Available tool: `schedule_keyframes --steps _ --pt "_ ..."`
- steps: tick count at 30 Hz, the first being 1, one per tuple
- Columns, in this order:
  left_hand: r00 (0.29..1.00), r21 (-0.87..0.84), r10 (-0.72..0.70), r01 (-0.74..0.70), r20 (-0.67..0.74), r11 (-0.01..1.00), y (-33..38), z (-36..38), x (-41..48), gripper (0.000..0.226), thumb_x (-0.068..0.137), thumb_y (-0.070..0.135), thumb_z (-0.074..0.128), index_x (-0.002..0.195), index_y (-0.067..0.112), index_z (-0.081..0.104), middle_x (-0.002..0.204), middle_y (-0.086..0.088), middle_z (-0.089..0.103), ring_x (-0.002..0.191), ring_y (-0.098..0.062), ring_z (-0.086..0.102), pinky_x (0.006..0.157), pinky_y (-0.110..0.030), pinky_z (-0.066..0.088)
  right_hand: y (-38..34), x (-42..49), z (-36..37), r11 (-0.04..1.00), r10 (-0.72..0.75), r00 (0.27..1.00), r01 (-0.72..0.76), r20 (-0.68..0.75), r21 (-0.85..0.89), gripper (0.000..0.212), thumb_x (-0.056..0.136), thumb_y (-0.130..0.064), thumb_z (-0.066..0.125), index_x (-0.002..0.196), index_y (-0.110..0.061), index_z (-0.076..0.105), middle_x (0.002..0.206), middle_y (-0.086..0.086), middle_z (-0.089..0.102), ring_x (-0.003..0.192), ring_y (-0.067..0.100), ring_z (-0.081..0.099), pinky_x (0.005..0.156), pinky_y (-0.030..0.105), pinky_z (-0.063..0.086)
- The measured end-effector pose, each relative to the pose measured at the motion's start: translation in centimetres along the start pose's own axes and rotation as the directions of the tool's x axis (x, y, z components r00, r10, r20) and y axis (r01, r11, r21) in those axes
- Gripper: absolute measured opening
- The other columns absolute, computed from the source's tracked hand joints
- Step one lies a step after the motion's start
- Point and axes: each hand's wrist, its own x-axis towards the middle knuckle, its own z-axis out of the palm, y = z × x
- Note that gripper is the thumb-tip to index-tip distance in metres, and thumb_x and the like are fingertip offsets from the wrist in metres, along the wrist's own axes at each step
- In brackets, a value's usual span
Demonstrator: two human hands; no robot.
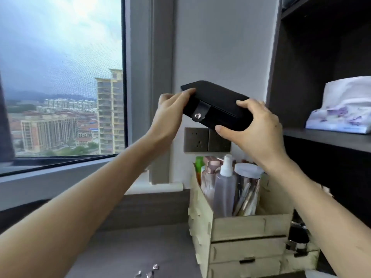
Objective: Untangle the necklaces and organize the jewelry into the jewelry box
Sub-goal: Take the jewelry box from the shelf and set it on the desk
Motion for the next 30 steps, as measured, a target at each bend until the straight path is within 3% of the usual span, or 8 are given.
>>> schedule_keyframes --steps 5,8,11,14,17,21,26,30 --pt "0.996 0.081 -0.026 0.034 -0.09 0.996 -1.0 -7.6 -8.0 0.027 0.092 0.044 0.046 0.112 0.037 0.064 0.113 0.006 0.043 0.115 -0.004 0.046 0.108 -0.032 0.032 -5.2 -6.4 4.4 0.991 -0.006 0.991 -0.011 0.134 0.132 0.064 0.066 -0.044 0.079 0.121 -0.022 0.055 0.133 0.009 0.05 0.124 0.022 0.048 0.098 0.038 0.042" --pt "0.983 0.142 -0.068 0.093 -0.169 0.985 -2.3 -11.0 -12.4 0.034 0.084 0.049 0.041 0.111 0.042 0.06 0.112 0.007 0.042 0.116 -0.004 0.045 0.11 -0.032 0.03 -7.2 -10.2 7.3 0.983 0.006 0.97 -0.05 0.241 0.174 0.066 0.064 -0.046 0.079 0.122 -0.026 0.055 0.145 0.012 0.043 0.139 0.019 0.03 0.103 0.025 0.028" --pt "0.965 0.195 -0.105 0.154 -0.242 0.968 -4.2 -14.0 -16.4 0.025 0.096 0.038 0.042 0.115 0.042 0.058 0.12 0.004 0.041 0.118 -0.005 0.044 0.11 -0.029 0.03 -9.0 -13.7 9.5 0.98 -0.006 0.95 -0.057 0.313 0.192 0.067 0.063 -0.043 0.081 0.123 -0.026 0.056 0.147 0.018 0.037 0.136 0.02 0.037 0.093 0.02 0.031" --pt "0.941 0.267 -0.136 0.224 -0.31 0.937 -5.9 -16.2 -20.2 0.028 0.099 0.026 0.042 0.122 0.034 0.057 0.117 0.003 0.04 0.116 -0.006 0.044 0.1 -0.017 0.029 -10.3 -17.1 11.4 0.974 -0.024 0.914 -0.069 0.406 0.214 0.067 0.064 -0.039 0.082 0.124 -0.024 0.056 0.15 0.02 0.031 0.14 0.017 0.03 0.099 0.024 0.031" --pt "0.915 0.286 -0.18 0.293 -0.362 0.912 -8.5 -17.8 -23.7 0.029 0.096 0.028 0.046 0.122 0.031 0.058 0.116 0.001 0.04 0.115 -0.008 0.044 0.103 -0.021 0.031 -10.5 -20.3 13.6 0.97 -0.037 0.864 -0.09 0.502 0.226 0.067 0.064 -0.038 0.083 0.124 -0.025 0.057 0.151 0.018 0.029 0.139 0.014 0.031 0.09 0.011 0.025" --pt "0.85 0.242 -0.281 0.416 -0.446 0.876 -11.9 -18.5 -27.4 0.029 0.097 0.019 0.047 0.121 0.034 0.055 0.119 0.0 0.038 0.118 -0.013 0.044 0.1 -0.02 0.031 -9.9 -24.0 16.5 0.961 -0.032 0.787 -0.146 0.616 0.236 0.07 0.061 -0.039 0.085 0.124 -0.028 0.057 0.153 0.014 0.026 0.136 0.015 0.037 0.091 0.007 0.023" --pt "0.783 0.231 -0.355 0.522 -0.51 0.821 -14.6 -17.5 -31.2 0.031 0.096 0.015 0.048 0.123 0.026 0.058 0.122 -0.001 0.036 0.122 -0.016 0.042 0.108 -0.027 0.029 -8.1 -27.4 18.0 0.965 -0.044 0.674 -0.162 0.737 0.205 0.071 0.063 -0.042 0.083 0.127 -0.034 0.053 0.156 0.003 0.021 0.131 0.018 0.044 0.095 0.015 0.027" --pt "0.777 0.295 -0.382 0.567 -0.5 0.769 -15.6 -17.5 -32.7 0.031 0.097 0.017 0.046 0.123 0.027 0.059 0.115 -0.001 0.037 0.116 -0.014 0.042 0.098 -0.018 0.026 -6.8 -28.2 18.8 0.969 -0.045 0.616 -0.165 0.786 0.185 0.071 0.064 -0.043 0.082 0.128 -0.035 0.052 0.157 -0.005 0.017 0.132 0.017 0.042 0.093 0.017 0.027"
